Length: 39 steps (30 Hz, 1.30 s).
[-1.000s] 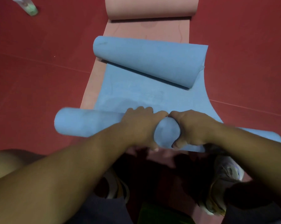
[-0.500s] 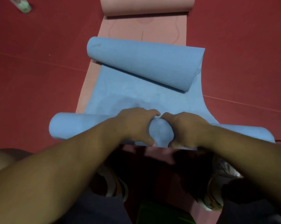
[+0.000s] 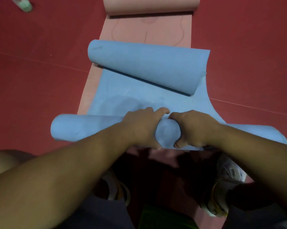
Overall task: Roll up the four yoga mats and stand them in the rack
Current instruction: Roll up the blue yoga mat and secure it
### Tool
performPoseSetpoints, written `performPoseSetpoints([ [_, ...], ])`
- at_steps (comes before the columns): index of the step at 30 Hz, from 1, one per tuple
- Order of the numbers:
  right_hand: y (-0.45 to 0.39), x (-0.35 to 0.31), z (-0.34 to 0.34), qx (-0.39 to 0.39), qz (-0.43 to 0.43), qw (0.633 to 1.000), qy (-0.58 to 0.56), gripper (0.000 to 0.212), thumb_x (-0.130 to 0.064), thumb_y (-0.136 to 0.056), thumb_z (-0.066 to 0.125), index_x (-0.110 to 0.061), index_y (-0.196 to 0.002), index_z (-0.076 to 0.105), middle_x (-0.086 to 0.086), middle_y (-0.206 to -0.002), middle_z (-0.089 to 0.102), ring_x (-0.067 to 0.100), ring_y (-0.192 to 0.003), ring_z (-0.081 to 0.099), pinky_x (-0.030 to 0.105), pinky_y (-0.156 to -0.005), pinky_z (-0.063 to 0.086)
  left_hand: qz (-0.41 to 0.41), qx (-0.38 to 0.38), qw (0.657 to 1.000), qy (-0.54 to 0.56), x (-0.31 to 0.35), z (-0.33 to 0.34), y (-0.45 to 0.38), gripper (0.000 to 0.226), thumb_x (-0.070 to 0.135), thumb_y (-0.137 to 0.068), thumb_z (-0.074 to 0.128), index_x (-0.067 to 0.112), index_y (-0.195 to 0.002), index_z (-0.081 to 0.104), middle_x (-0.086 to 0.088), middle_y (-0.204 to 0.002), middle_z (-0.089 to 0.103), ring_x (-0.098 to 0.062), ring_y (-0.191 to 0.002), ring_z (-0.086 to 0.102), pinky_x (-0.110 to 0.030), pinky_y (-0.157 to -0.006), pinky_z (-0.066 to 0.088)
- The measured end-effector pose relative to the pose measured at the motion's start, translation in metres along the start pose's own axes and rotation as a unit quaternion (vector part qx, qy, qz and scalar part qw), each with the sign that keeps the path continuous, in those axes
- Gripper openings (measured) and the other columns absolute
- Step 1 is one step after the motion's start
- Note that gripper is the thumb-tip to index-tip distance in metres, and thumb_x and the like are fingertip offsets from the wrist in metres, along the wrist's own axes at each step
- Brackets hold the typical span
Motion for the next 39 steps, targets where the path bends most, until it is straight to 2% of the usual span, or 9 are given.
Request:
performPoseSetpoints([
  [4, -0.002, 0.006, 0.004, -0.056, 0.001, 0.997, -0.044, 0.082, -0.052, -0.058, 0.087, -0.039, -0.129, 0.048, -0.010, -0.105, 0.063, 0.019, -0.099, 0.061, 0.039, -0.087, 0.054, -0.002, 0.028, 0.997, -0.070, 0.011, 0.012, -0.003, 0.102, 0.065, -0.056, 0.083, 0.041, -0.138, 0.027, 0.005, -0.112, 0.060, -0.022, -0.092, 0.059, -0.043, -0.082, 0.048],
  [10, 0.007, -0.012, 0.018, 0.049, -0.031, 0.991, 0.119, 0.096, -0.066, -0.058, 0.080, -0.036, -0.136, 0.032, -0.004, -0.110, 0.053, 0.023, -0.103, 0.054, 0.040, -0.081, 0.043, 0.012, -0.073, 0.997, 0.027, -0.009, -0.001, -0.007, 0.074, 0.063, -0.058, 0.085, 0.038, -0.120, 0.050, 0.015, -0.098, 0.059, -0.013, -0.089, 0.058, -0.035, -0.079, 0.053],
  [13, 0.005, -0.009, 0.019, 0.006, -0.023, 0.999, 0.047, 0.075, -0.056, -0.065, 0.081, -0.037, -0.124, 0.039, -0.012, -0.088, 0.053, 0.019, -0.086, 0.059, 0.034, -0.074, 0.045, 0.020, -0.108, 0.993, 0.050, -0.005, 0.003, -0.004, 0.084, 0.060, -0.058, 0.087, 0.040, -0.128, 0.045, 0.012, -0.110, 0.060, -0.015, -0.097, 0.060, -0.039, -0.085, 0.054],
  [18, -0.001, 0.004, 0.005, -0.046, 0.000, 0.998, -0.046, 0.082, -0.050, -0.057, 0.088, -0.038, -0.126, 0.046, -0.014, -0.097, 0.059, 0.017, -0.091, 0.060, 0.038, -0.083, 0.054, 0.037, -0.037, 0.998, -0.021, 0.004, 0.001, -0.006, 0.100, 0.065, -0.051, 0.087, 0.045, -0.134, 0.035, 0.013, -0.104, 0.055, -0.014, -0.090, 0.057, -0.040, -0.079, 0.053],
  [23, 0.007, -0.010, 0.017, 0.070, -0.016, 0.991, 0.113, 0.097, -0.069, -0.054, 0.081, -0.030, -0.131, 0.037, -0.004, -0.116, 0.051, 0.024, -0.109, 0.054, 0.044, -0.089, 0.045, 0.027, -0.081, 0.996, 0.027, -0.013, -0.003, -0.015, 0.090, 0.062, -0.057, 0.085, 0.042, -0.136, 0.048, 0.014, -0.114, 0.064, -0.015, -0.102, 0.061, -0.037, -0.089, 0.053],
  [26, 0.007, -0.012, 0.022, 0.054, -0.016, 0.989, 0.137, 0.087, -0.062, -0.061, 0.080, -0.028, -0.127, 0.036, -0.003, -0.110, 0.054, 0.023, -0.103, 0.056, 0.039, -0.081, 0.041, 0.033, -0.117, 0.990, 0.073, -0.015, -0.002, -0.015, 0.095, 0.059, -0.058, 0.087, 0.040, -0.141, 0.047, 0.013, -0.122, 0.063, -0.015, -0.110, 0.060, -0.037, -0.096, 0.052],
  [33, -0.005, 0.011, 0.003, -0.043, 0.024, 0.998, -0.032, 0.080, -0.058, -0.055, 0.085, -0.031, -0.121, 0.046, -0.008, -0.103, 0.061, 0.021, -0.095, 0.061, 0.040, -0.082, 0.054, 0.026, 0.027, 0.995, -0.098, 0.007, -0.004, -0.010, 0.098, 0.072, -0.054, 0.080, 0.042, -0.135, 0.034, 0.006, -0.115, 0.059, -0.025, -0.107, 0.058, -0.043, -0.087, 0.045],
  [36, 0.003, -0.002, 0.009, 0.073, -0.001, 0.994, 0.081, 0.089, -0.070, -0.057, 0.076, -0.030, -0.128, 0.040, -0.003, -0.114, 0.054, 0.025, -0.107, 0.056, 0.044, -0.090, 0.047, 0.016, -0.014, 0.999, -0.027, -0.003, -0.008, -0.010, 0.087, 0.069, -0.057, 0.080, 0.041, -0.130, 0.042, 0.014, -0.097, 0.058, -0.017, -0.092, 0.060, -0.035, -0.075, 0.046],
  [39, 0.005, -0.014, 0.018, 0.079, -0.016, 0.988, 0.128, 0.094, -0.072, -0.056, 0.078, -0.028, -0.128, 0.036, -0.003, -0.110, 0.052, 0.024, -0.104, 0.055, 0.041, -0.085, 0.043, 0.024, -0.099, 0.994, 0.043, -0.016, -0.012, -0.013, 0.091, 0.066, -0.053, 0.084, 0.044, -0.133, 0.046, 0.020, -0.106, 0.060, -0.011, -0.096, 0.058, -0.038, -0.088, 0.054],
])
Point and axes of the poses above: each hand's wrist, its own y-axis away from the middle knuckle, its own z-axis out of the palm, x = y × z, the point moved 3 cm from there along -y, towards the middle knuckle
